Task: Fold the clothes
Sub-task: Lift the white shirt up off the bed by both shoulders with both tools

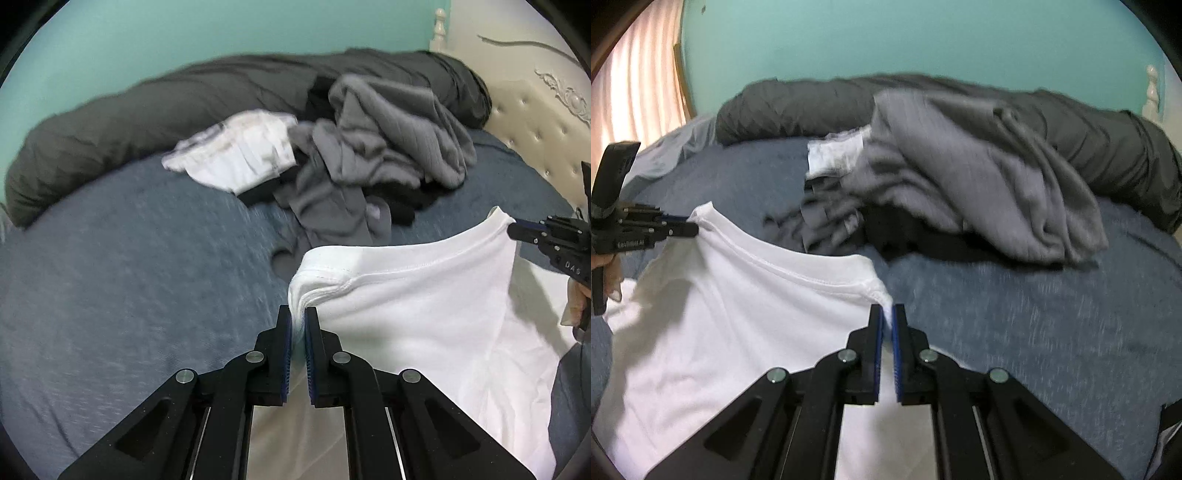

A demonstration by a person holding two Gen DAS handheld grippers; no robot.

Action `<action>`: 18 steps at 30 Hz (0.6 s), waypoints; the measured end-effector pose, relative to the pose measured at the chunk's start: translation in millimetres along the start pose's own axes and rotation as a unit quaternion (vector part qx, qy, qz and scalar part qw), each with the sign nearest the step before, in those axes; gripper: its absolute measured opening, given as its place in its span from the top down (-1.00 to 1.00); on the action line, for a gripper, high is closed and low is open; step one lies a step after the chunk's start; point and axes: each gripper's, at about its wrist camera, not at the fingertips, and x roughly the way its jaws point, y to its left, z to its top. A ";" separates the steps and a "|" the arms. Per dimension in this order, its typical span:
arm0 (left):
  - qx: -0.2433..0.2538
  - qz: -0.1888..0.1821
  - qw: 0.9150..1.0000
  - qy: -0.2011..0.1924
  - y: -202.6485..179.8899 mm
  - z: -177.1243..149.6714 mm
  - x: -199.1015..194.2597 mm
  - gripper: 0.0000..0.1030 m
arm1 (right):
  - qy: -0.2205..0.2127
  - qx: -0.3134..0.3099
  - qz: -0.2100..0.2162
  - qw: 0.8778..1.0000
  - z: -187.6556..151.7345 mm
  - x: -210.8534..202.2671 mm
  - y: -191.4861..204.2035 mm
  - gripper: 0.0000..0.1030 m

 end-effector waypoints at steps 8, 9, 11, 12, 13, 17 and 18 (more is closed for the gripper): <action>-0.001 0.021 0.998 -0.053 3.5 32.3 -84.8 0.88 | -0.072 -0.001 -0.003 0.997 49.5 -79.9 23.0 0.92; 0.000 0.024 0.998 -0.064 2.4 37.9 -101.2 0.88 | -0.083 -0.003 -0.004 0.997 55.9 -94.8 26.8 0.92; 0.002 0.029 0.996 -0.086 -0.7 48.0 -138.6 0.88 | -0.104 -0.006 -0.006 0.995 68.8 -124.7 34.3 0.92; 0.003 0.031 0.995 -0.098 -2.6 52.9 -158.5 0.88 | -0.114 -0.007 -0.007 0.993 75.2 -139.6 38.1 0.92; 0.003 0.033 0.994 -0.108 -4.3 56.8 -175.7 0.88 | -0.125 -0.008 -0.008 0.992 81.7 -154.6 41.9 0.92; 0.009 0.047 0.987 -0.155 -14.6 73.0 -260.3 0.88 | -0.166 -0.014 -0.012 0.986 107.5 -214.3 56.9 0.92; 0.010 0.051 0.985 -0.166 -17.6 76.3 -280.4 0.88 | -0.177 -0.015 -0.013 0.984 113.9 -229.2 60.7 0.92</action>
